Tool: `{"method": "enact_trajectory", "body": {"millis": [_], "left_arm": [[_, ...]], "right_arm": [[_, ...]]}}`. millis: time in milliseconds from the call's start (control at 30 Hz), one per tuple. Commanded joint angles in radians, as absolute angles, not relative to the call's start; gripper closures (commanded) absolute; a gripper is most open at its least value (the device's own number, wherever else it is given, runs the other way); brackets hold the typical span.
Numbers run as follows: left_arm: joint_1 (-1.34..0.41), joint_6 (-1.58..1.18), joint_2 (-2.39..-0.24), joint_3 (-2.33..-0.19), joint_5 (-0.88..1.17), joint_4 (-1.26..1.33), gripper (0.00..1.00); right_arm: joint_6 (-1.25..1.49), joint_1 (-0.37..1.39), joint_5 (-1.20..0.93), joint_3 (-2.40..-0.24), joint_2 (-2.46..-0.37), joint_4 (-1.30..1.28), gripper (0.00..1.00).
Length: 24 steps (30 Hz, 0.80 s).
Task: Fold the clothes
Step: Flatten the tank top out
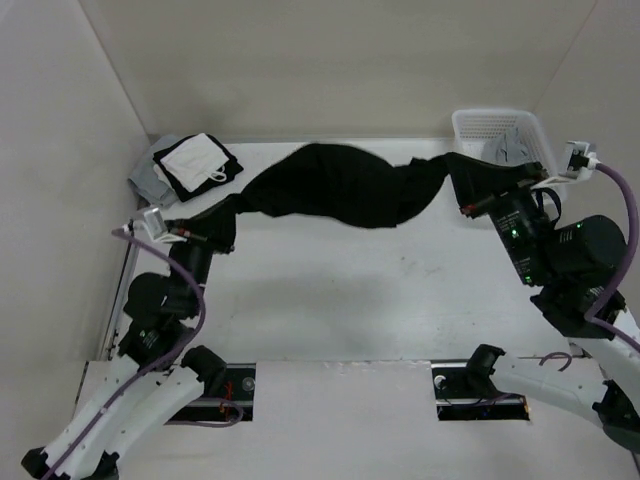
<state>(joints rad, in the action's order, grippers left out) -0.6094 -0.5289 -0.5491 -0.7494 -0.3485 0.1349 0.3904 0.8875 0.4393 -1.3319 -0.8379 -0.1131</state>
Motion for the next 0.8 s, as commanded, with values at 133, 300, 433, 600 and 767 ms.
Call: {"method": "enact_trajectory", "body": {"millis": [133, 300, 433, 600, 767], "left_arm": [[-0.728, -0.575, -0.301, -0.437, -0.756, -0.161, 0.92], [-0.759, -0.585, -0.415, -0.472, -0.782, -0.030, 0.95], [-0.766, -0.563, -0.570, -0.532, -0.672, 0.122, 0.94], [-0.896, -0.575, -0.738, -0.543, -0.636, 0.198, 0.91], [-0.955, -0.563, -0.726, -0.519, -0.710, 0.209, 0.88]], "right_arm": [[0.501, 0.472, 0.165, -1.250, -1.136, -0.098, 0.97], [0.496, 0.441, 0.113, -1.391, -1.261, -0.081, 1.00], [0.485, 0.487, 0.121, -1.508, -1.235, -0.205, 1.00], [0.483, 0.614, 0.234, -1.451, -1.184, -0.262, 0.99], [0.473, 0.715, 0.320, -1.413, -1.177, -0.275, 1.00]]}}
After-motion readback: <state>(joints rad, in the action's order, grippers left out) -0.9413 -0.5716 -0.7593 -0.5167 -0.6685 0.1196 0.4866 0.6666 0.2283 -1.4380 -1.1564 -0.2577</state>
